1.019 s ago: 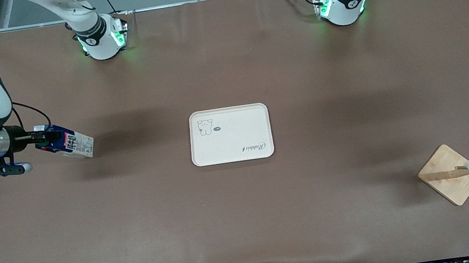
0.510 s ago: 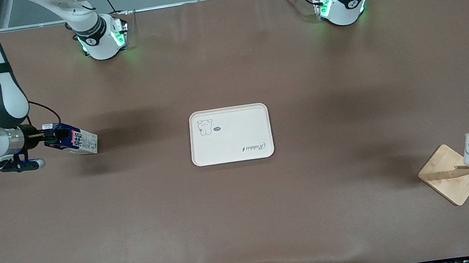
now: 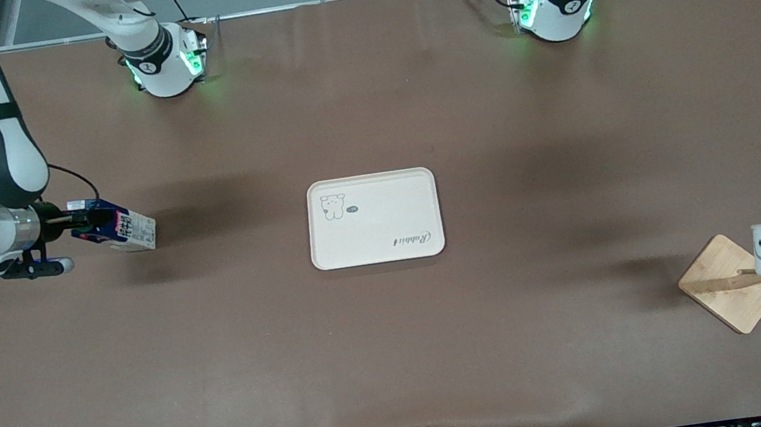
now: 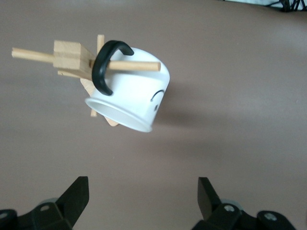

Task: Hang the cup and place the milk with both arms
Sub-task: 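Hang the mug handle on the stand peg while the right gripper lowers milk, then open both grippers and withdraw them from the mug and milk carton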

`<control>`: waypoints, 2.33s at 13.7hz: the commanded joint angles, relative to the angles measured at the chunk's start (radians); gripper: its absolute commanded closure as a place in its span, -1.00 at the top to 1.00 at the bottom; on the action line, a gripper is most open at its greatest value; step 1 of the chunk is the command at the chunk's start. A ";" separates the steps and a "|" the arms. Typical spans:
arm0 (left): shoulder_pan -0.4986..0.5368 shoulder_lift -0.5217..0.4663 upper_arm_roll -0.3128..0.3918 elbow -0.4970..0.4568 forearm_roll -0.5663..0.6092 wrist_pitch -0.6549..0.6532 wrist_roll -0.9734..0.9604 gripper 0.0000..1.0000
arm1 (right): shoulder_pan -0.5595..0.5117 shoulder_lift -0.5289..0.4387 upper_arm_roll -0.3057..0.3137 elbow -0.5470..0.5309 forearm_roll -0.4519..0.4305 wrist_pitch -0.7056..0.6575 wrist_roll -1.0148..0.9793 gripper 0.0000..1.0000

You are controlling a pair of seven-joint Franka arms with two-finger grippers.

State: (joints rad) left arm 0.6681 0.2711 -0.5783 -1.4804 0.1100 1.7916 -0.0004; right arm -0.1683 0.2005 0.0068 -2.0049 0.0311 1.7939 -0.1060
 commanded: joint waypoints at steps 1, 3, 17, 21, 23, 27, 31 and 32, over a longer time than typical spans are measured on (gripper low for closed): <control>0.002 -0.032 -0.012 -0.001 0.040 -0.055 0.002 1.00 | -0.013 -0.021 0.013 0.017 -0.016 -0.033 -0.007 1.00; 0.005 -0.033 -0.011 0.002 0.108 -0.066 0.016 1.00 | -0.013 -0.023 0.013 0.025 -0.013 -0.039 -0.006 1.00; -0.022 -0.099 -0.035 0.037 0.097 -0.136 0.020 1.00 | 0.092 0.025 0.025 0.766 0.015 -0.402 -0.007 1.00; -0.212 -0.110 0.157 0.034 0.030 -0.158 0.011 1.00 | 0.107 -0.004 0.016 0.788 0.004 -0.436 0.005 1.00; -0.303 -0.162 0.254 -0.009 -0.002 -0.149 -0.004 1.00 | 0.133 -0.113 0.021 0.703 0.001 -0.499 0.055 1.00; -0.514 -0.223 0.427 -0.076 -0.013 -0.132 -0.079 1.00 | 0.164 -0.265 0.024 0.527 0.001 -0.496 0.092 1.00; -0.605 -0.335 0.486 -0.222 -0.052 -0.057 -0.101 1.00 | 0.153 -0.283 0.018 0.459 0.003 -0.439 0.103 1.00; -0.646 -0.360 0.517 -0.248 -0.052 -0.048 -0.101 1.00 | 0.156 -0.282 0.021 0.457 0.003 -0.447 0.101 1.00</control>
State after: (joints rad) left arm 0.0763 0.0093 -0.1186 -1.6122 0.0821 1.6920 -0.1003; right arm -0.0162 -0.0577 0.0247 -1.5019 0.0398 1.3284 -0.0189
